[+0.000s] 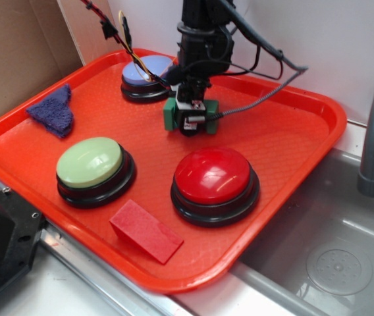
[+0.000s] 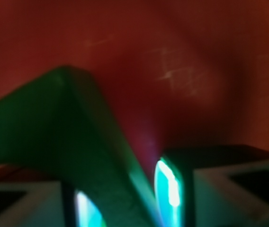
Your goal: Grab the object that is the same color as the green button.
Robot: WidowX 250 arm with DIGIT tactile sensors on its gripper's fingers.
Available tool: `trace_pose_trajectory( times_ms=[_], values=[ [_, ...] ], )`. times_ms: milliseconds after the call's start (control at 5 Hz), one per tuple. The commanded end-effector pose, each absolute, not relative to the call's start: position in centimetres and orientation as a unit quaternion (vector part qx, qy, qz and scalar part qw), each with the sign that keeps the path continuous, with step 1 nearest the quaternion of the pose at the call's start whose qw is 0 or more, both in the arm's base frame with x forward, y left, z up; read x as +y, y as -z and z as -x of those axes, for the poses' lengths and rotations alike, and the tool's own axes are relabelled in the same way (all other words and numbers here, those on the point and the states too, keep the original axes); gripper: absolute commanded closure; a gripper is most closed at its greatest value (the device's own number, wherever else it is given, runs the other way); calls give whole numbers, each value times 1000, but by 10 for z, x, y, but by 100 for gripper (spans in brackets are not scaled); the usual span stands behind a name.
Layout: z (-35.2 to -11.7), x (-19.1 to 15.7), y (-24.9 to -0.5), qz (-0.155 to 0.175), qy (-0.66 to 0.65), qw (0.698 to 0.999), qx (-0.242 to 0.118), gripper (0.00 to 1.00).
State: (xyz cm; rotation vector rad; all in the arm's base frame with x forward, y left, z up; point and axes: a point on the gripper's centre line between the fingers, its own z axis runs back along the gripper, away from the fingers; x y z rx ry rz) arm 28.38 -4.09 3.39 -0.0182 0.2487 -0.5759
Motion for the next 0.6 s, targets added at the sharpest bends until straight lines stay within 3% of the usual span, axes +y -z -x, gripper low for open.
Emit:
trace_pose_trajectory(
  times_ms=[0, 200, 400],
  values=[
    [-248, -52, -152, -38, 162, 986, -13, 100],
    [-217, -46, -198, -20, 46, 996, -72, 100],
    [-190, -40, -249, -28, 17, 998, -61, 100]
  ],
)
